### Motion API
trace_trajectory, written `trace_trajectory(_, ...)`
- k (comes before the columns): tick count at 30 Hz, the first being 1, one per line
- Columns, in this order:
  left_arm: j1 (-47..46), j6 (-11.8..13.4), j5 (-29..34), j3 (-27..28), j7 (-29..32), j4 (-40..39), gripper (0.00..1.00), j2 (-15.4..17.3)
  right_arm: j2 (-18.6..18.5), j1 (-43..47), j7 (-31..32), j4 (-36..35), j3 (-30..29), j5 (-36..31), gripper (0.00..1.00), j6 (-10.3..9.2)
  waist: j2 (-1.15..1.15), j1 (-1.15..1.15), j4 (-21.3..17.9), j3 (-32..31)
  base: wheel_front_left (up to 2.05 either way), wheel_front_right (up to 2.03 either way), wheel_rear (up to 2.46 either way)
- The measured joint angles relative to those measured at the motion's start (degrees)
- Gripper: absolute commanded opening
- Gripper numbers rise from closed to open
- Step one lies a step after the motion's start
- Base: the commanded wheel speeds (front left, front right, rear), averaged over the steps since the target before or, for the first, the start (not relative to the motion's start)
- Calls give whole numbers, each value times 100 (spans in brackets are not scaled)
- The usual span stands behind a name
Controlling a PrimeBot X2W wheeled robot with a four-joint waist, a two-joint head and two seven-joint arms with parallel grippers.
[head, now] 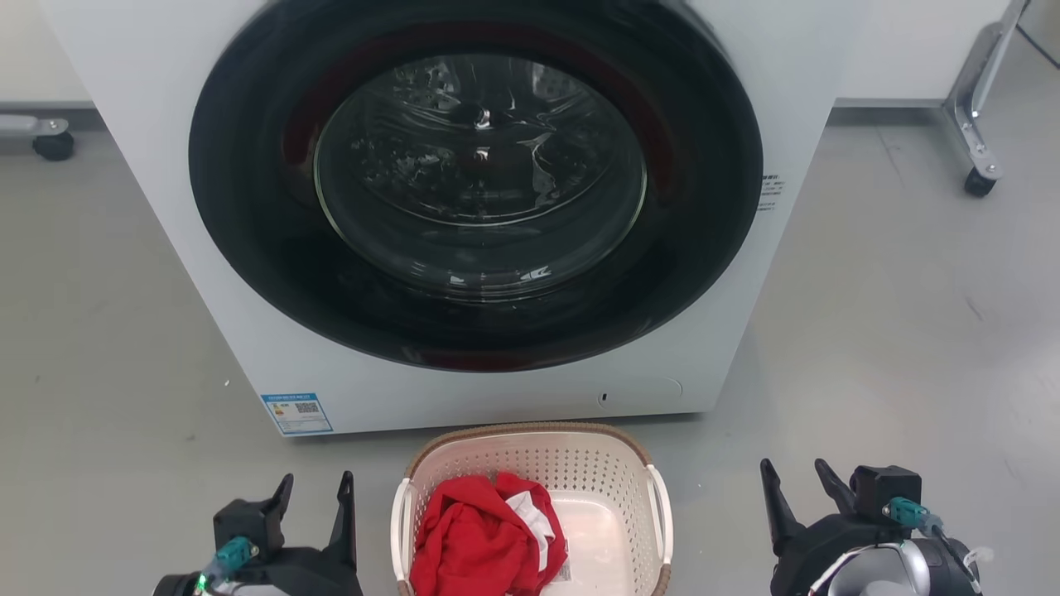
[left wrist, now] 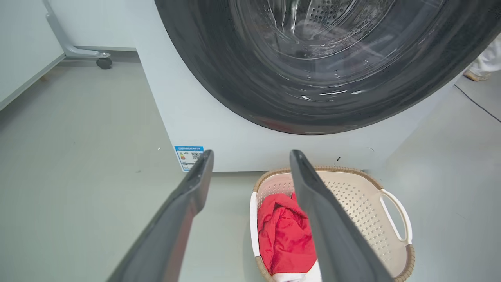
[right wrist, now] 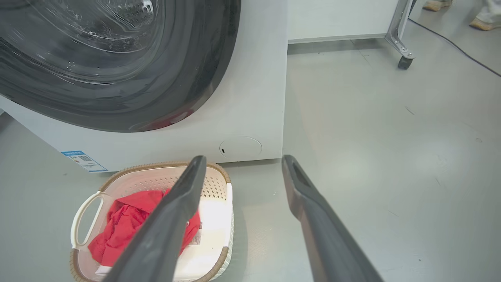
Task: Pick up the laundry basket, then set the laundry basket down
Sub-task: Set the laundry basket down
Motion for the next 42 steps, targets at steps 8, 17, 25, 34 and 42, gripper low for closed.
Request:
trace_trajectory(8,715,152,223,81,0,-886,100,48,-122,608,-1,-745,-114,-304,100,-166,0,0,-18,-271,0,0,0)
trace_trajectory(17,1527,271,432,202,-1,-1715,100,96,-208,1440,-1,-1536,-353,-535,100,-286,0,0,2,-545,0,0,0)
trace_trajectory(25,2070,349,622,385,-1,-2425,100,94,-255,1911,-1,-2165,-564,-712,100,-335,0,0,24,-619,0,0,0)
trace_trajectory(34,2454,374,747,566,-1,-2896,100,2,-399,2290,-1,-2875,-826,-1033,100,-383,0,0,57,-647,0,0,0)
trace_trajectory(42,2547,398,838,691,-1,-3144,100,-37,-403,2526,-1,-3429,-1010,-1308,100,-387,1,0,79,-638,0,0,0)
